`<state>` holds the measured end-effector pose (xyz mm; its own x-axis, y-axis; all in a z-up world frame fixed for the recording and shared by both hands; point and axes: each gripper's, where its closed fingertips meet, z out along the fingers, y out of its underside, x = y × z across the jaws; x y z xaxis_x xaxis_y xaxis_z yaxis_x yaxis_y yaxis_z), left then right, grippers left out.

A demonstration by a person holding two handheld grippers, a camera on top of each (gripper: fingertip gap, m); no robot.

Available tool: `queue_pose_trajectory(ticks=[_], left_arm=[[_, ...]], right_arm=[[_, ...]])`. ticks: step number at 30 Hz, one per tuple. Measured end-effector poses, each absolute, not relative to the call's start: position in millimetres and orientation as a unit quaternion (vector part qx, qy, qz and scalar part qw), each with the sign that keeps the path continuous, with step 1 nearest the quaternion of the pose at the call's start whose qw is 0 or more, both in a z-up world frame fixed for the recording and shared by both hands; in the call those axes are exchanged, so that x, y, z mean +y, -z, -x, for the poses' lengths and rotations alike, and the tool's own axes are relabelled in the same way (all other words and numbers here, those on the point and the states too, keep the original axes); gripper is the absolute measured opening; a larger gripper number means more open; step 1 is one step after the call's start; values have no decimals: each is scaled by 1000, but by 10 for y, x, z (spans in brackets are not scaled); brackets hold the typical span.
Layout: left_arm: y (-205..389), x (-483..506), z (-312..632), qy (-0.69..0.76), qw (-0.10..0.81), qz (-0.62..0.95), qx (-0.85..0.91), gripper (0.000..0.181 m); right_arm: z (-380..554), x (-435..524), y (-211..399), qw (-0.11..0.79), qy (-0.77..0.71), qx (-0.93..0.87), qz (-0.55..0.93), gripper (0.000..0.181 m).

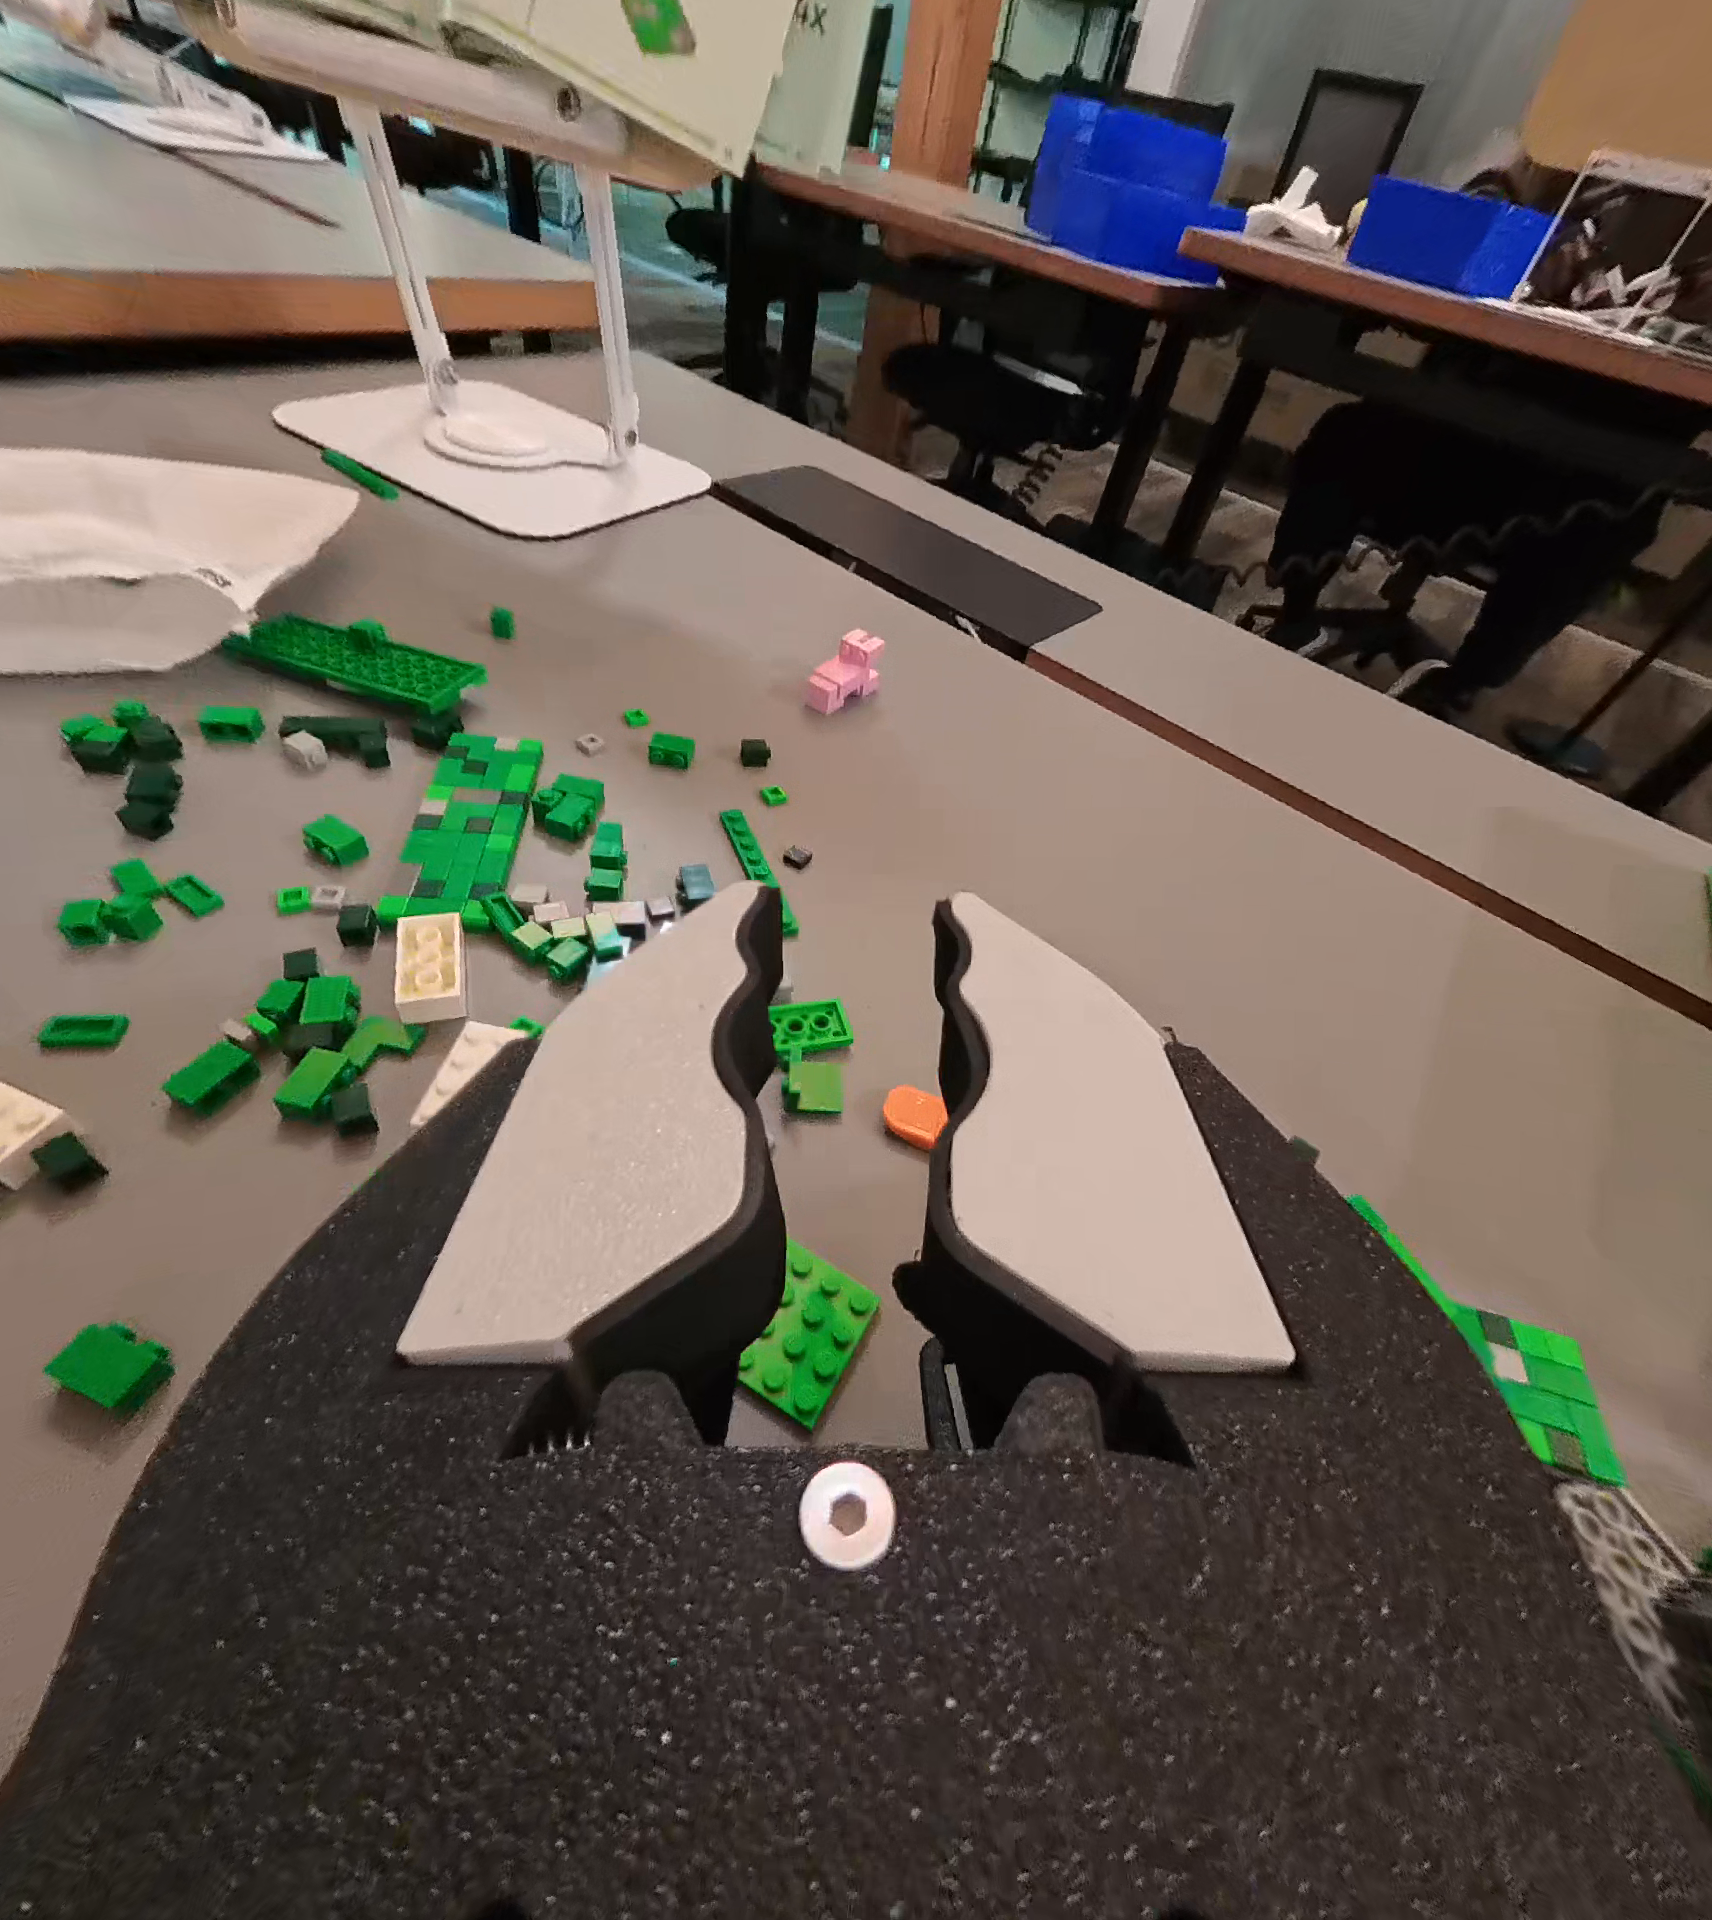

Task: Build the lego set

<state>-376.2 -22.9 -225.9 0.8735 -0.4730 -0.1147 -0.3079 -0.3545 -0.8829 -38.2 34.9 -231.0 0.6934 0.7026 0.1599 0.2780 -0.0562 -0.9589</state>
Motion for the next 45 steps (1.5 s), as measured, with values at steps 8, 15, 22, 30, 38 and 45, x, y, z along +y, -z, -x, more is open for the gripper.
queue_pose_trajectory(ticks=[8, 15, 22, 30, 38, 45], left_arm=[[2945, -485, 3888, -29, 491, 839, 232, 79], [3025, -446, 3881, -74, 489, 838, 228, 65], [3035, -407, 4092, -204, 467, 828, 235, 1], [2785, -396, 4195, -187, 534, 805, 179, 0], [2859, -423, 4131, -113, 534, 822, 163, 0], [2897, -366, 4049, -136, 528, 819, 178, 0]], right_arm=[[328, 403, 2247, 612, -247, -268, 702, 21], [436, 363, 2308, 605, -223, -313, 697, 20], [446, 356, 2294, 622, -194, -335, 680, 14], [485, 296, 2201, 632, -204, -344, 664, 13], [1048, -406, 2676, 427, -307, -553, 646, 6], [1249, -542, 3032, 354, -247, -606, 668, 9]])
